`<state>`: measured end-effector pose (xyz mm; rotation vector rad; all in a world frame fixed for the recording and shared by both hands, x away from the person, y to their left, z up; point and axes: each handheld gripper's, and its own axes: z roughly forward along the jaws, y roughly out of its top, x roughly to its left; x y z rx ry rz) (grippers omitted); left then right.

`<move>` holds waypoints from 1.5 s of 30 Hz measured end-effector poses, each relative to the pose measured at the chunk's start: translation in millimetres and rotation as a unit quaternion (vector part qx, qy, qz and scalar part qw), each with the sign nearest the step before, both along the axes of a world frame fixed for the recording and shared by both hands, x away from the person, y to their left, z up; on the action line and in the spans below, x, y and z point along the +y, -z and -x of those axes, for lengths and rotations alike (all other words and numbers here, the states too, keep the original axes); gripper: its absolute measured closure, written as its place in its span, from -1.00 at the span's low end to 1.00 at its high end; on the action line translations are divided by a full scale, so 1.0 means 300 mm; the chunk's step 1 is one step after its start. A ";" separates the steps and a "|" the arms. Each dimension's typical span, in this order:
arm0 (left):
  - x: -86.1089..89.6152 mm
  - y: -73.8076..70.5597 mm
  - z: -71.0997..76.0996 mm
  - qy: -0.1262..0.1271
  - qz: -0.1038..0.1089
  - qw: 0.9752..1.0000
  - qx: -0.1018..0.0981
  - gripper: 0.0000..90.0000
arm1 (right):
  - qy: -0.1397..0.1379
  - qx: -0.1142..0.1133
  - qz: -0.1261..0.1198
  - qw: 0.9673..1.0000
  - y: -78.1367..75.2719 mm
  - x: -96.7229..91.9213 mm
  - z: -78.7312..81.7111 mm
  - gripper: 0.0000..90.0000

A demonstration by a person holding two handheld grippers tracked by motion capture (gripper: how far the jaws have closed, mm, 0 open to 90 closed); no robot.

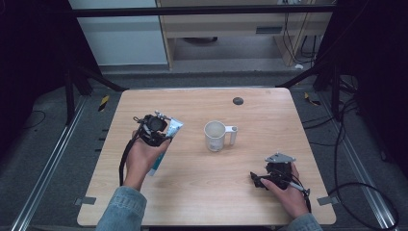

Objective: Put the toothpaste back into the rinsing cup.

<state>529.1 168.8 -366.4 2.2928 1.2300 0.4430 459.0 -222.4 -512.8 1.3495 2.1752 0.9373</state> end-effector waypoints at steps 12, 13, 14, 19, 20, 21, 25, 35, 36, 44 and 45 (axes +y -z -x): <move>-0.059 -0.086 -0.023 0.008 0.007 1.000 -0.026 0.73 | 0.001 0.000 0.000 1.000 0.000 0.000 -0.001 -0.98; -0.066 -0.092 -0.024 0.008 0.008 0.999 -0.030 0.73 | 0.000 0.000 0.002 1.000 0.001 0.000 -0.002 -0.98; -0.071 -0.098 -0.025 0.011 0.007 0.999 -0.032 0.73 | 0.001 0.000 0.002 1.000 0.001 0.000 -0.002 -0.98; -0.096 -0.124 -0.027 0.016 0.008 0.999 -0.041 0.73 | 0.001 0.000 0.000 1.000 0.000 0.000 -0.002 -0.98; -0.099 -0.129 -0.027 0.017 0.007 0.999 -0.040 0.73 | 0.001 0.000 0.002 1.000 0.000 0.000 -0.002 -0.98; -0.102 -0.133 -0.027 0.018 0.007 0.999 -0.042 0.73 | 0.001 0.000 0.002 1.000 0.001 0.000 -0.002 -0.98; -0.114 -0.150 -0.029 0.019 0.011 0.999 -0.047 0.73 | 0.001 0.000 0.002 1.000 0.000 0.000 -0.002 -0.98; -0.136 -0.175 -0.039 0.020 0.017 0.998 -0.053 0.73 | 0.000 0.000 0.001 1.000 0.000 0.000 -0.003 -0.98; -0.141 -0.180 -0.040 0.020 0.016 0.998 -0.055 0.73 | 0.000 0.000 0.001 1.000 0.000 0.000 -0.003 -0.98; -0.180 -0.214 -0.042 0.030 0.018 0.997 -0.063 0.73 | 0.000 0.000 0.001 1.000 0.000 0.000 -0.003 -0.98; -0.193 -0.221 -0.041 0.032 0.019 0.997 -0.065 0.73 | 0.000 0.000 0.001 1.000 0.000 0.000 -0.003 -0.98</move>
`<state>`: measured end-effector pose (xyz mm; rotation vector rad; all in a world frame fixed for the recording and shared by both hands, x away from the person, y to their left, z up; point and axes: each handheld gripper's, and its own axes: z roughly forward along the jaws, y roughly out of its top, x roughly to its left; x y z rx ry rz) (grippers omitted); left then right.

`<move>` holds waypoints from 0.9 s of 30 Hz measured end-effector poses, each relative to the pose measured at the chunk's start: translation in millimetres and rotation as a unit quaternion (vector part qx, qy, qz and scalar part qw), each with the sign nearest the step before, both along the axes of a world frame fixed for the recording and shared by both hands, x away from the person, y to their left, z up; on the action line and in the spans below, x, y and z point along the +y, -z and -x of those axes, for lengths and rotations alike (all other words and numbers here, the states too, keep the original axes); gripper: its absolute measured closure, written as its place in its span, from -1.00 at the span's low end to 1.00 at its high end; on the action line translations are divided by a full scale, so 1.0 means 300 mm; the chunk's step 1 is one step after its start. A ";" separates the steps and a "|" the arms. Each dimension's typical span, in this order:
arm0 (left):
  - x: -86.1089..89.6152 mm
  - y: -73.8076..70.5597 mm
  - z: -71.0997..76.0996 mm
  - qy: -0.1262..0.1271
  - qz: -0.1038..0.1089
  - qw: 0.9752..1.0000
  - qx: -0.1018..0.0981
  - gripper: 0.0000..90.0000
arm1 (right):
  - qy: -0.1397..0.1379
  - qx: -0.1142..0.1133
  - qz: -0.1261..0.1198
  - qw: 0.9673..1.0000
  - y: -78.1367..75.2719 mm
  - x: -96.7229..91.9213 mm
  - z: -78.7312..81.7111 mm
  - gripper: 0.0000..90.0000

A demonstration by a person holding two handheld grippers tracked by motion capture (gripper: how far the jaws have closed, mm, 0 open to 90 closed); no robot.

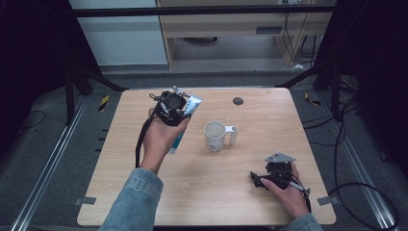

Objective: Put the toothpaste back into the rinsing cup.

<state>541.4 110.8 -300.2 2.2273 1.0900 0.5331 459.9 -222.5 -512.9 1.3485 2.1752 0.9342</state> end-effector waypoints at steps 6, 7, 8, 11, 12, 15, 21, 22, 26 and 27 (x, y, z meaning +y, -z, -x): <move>-0.037 -0.018 0.006 0.012 0.006 1.000 -0.007 0.73 | 0.000 0.000 0.001 1.000 0.000 0.000 0.000 -0.98; -0.048 -0.020 0.005 0.016 0.007 1.000 -0.007 0.73 | 0.000 0.000 0.001 1.000 0.000 0.000 0.000 -0.98; -0.055 -0.020 0.004 0.016 0.010 1.000 -0.008 0.73 | 0.001 0.001 0.000 1.000 0.000 0.000 0.000 -0.98; -0.073 -0.022 0.001 0.019 0.011 1.000 -0.009 0.73 | 0.000 0.001 0.001 1.000 0.000 0.000 0.000 -0.98; -0.085 -0.024 -0.001 0.021 0.011 1.000 -0.011 0.73 | 0.000 0.001 0.001 1.000 0.000 0.000 0.000 -0.98; -0.107 -0.029 -0.003 0.023 0.015 1.000 -0.014 0.73 | 0.000 0.000 0.001 1.000 0.000 0.000 0.000 -0.98; -0.140 -0.035 -0.009 0.023 0.024 0.999 -0.022 0.73 | 0.000 0.001 0.000 1.000 0.000 0.000 0.000 -0.98; -0.146 -0.037 -0.010 0.025 0.023 0.999 -0.022 0.73 | 0.000 0.001 0.000 1.000 0.000 0.000 0.000 -0.98; -0.174 -0.040 -0.013 0.030 0.024 0.999 -0.026 0.73 | -0.001 -0.001 0.003 1.000 0.001 -0.001 0.000 -0.98; -0.179 -0.040 -0.013 0.029 0.027 0.999 -0.027 0.73 | -0.001 -0.001 0.003 1.000 0.001 -0.001 0.000 -0.98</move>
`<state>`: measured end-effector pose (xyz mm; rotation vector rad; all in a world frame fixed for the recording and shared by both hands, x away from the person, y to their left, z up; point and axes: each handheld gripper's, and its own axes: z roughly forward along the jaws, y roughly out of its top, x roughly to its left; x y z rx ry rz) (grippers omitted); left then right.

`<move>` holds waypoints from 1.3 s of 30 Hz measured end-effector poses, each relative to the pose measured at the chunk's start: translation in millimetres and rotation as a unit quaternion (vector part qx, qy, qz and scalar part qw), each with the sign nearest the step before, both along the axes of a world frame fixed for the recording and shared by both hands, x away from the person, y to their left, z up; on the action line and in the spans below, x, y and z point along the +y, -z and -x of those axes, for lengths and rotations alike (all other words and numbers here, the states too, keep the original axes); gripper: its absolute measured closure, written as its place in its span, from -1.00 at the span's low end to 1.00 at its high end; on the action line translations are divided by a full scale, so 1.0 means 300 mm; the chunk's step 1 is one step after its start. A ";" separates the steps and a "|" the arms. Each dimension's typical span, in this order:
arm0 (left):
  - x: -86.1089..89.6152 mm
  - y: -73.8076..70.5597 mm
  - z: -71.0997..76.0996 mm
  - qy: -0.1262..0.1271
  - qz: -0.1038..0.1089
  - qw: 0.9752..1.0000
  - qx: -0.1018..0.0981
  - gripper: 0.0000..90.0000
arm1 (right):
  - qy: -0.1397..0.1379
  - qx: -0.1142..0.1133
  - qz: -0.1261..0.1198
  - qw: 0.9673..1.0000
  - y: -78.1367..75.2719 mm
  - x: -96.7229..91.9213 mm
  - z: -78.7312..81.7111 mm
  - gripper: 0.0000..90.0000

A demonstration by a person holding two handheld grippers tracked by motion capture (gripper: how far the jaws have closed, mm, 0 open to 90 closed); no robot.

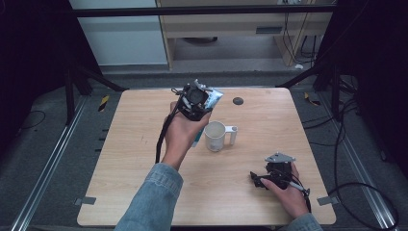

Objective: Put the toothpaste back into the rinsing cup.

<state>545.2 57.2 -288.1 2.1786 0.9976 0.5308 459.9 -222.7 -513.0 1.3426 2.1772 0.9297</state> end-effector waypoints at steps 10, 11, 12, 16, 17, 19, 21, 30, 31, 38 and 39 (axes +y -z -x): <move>-0.047 -0.007 0.006 0.004 0.010 1.000 -0.013 0.73 | 0.000 -0.001 0.001 1.000 0.000 0.000 0.000 -0.98; -0.053 -0.007 0.007 0.003 0.012 1.000 -0.016 0.73 | 0.000 -0.001 0.001 1.000 0.000 -0.001 0.000 -0.98; -0.053 -0.007 0.007 0.003 0.012 1.000 -0.016 0.73 | 0.000 -0.001 0.000 1.000 0.000 0.000 0.000 -0.98; -0.080 0.003 0.000 0.003 0.016 1.000 -0.016 0.73 | 0.000 -0.001 0.001 1.000 0.000 -0.001 0.000 -0.98; -0.080 0.003 0.000 0.003 0.016 1.000 -0.016 0.73 | 0.000 -0.001 0.000 1.000 0.000 -0.001 0.000 -0.98; -0.095 0.016 -0.015 0.005 0.017 1.000 -0.017 0.73 | -0.001 -0.002 0.001 1.000 0.000 -0.001 0.000 -0.98; -0.099 0.022 -0.020 0.005 0.018 1.000 -0.017 0.73 | 0.000 -0.001 0.001 1.000 0.000 -0.001 0.000 -0.98; -0.142 0.060 -0.060 -0.010 0.022 0.999 -0.028 0.73 | -0.003 -0.001 0.003 1.000 0.000 -0.003 0.000 -0.97; -0.152 0.068 -0.067 -0.015 0.024 0.999 -0.036 0.73 | -0.003 -0.001 0.003 1.000 -0.001 -0.003 0.000 -0.97; -0.178 0.055 -0.046 -0.007 0.027 0.999 -0.042 0.73 | -0.005 -0.002 0.004 1.000 -0.001 -0.005 0.000 -0.97; -0.178 0.052 -0.042 -0.010 0.027 0.999 -0.039 0.73 | -0.005 -0.002 0.004 1.000 0.000 -0.005 0.000 -0.97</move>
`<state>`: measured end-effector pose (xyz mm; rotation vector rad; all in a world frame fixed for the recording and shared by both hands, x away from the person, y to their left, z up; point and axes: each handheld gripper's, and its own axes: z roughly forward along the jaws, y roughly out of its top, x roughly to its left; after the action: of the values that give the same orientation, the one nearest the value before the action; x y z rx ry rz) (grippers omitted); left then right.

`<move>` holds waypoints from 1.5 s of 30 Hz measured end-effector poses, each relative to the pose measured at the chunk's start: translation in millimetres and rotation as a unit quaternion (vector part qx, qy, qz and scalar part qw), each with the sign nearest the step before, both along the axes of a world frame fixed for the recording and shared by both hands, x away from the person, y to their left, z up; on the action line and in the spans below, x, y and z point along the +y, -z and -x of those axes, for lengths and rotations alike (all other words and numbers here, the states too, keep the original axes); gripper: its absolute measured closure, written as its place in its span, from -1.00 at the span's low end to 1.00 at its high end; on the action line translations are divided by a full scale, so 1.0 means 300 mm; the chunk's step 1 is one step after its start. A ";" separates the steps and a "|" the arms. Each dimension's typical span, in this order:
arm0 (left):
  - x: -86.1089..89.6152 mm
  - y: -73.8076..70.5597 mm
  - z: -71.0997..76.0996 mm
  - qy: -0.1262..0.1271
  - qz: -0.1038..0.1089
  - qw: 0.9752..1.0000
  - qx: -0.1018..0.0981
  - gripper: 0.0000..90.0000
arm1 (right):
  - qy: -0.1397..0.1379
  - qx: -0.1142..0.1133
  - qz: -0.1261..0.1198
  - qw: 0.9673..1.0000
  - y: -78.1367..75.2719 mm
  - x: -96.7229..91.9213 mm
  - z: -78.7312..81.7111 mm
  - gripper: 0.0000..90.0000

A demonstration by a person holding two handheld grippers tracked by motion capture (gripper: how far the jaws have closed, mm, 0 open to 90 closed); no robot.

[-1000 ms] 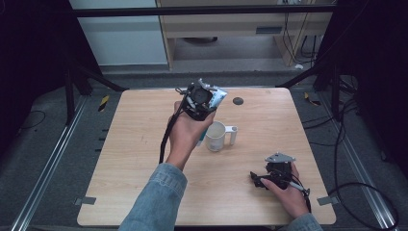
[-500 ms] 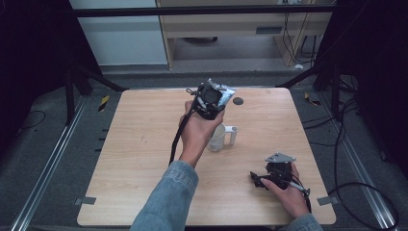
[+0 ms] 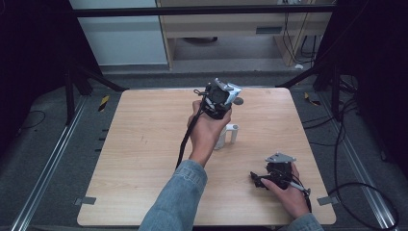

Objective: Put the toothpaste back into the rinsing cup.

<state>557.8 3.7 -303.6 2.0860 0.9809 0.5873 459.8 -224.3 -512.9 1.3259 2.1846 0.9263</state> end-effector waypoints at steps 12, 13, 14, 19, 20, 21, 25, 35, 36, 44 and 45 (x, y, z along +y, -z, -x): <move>0.030 -0.030 -0.008 -0.012 0.027 0.999 -0.020 0.73 | 0.002 0.000 -0.005 1.000 0.000 0.001 0.001 -0.97; 0.030 -0.030 -0.008 -0.012 0.027 0.999 -0.020 0.74 | 0.002 0.000 -0.005 1.000 0.000 0.001 0.001 -0.97; 0.032 -0.029 -0.012 -0.012 0.031 0.999 -0.023 0.74 | 0.002 0.000 -0.005 1.000 0.000 0.001 0.001 -0.97; 0.028 -0.016 -0.027 -0.021 0.039 0.998 -0.053 0.73 | 0.001 0.000 -0.004 1.000 0.000 0.000 0.001 -0.96; 0.027 -0.012 -0.029 -0.024 0.038 0.997 -0.056 0.73 | 0.001 0.000 -0.005 1.000 0.000 0.000 0.001 -0.96; 0.027 -0.012 -0.029 -0.024 0.038 0.997 -0.056 0.74 | 0.001 0.000 -0.005 1.000 0.000 0.000 0.001 -0.96; 0.026 0.002 -0.038 -0.027 0.045 0.997 -0.064 0.73 | -0.001 0.000 -0.005 1.000 0.000 -0.001 0.002 -0.96; 0.000 0.042 -0.029 -0.030 0.059 0.994 -0.083 0.73 | 0.000 0.002 -0.005 1.000 -0.001 -0.001 0.003 -0.96; -0.003 0.046 -0.027 -0.031 0.057 0.994 -0.087 0.73 | 0.000 0.002 -0.005 1.000 -0.001 -0.001 0.004 -0.96; -0.002 0.087 -0.011 -0.039 0.062 0.992 -0.099 0.73 | -0.001 0.002 -0.005 1.000 -0.001 -0.002 0.004 -0.96; -0.002 0.087 -0.011 -0.039 0.062 0.992 -0.099 0.73 | -0.001 0.002 -0.005 1.000 -0.001 -0.002 0.004 -0.96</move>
<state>561.1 3.0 -329.9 1.8482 0.9612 0.7386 458.6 -224.8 -512.7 1.3314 2.1863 0.9361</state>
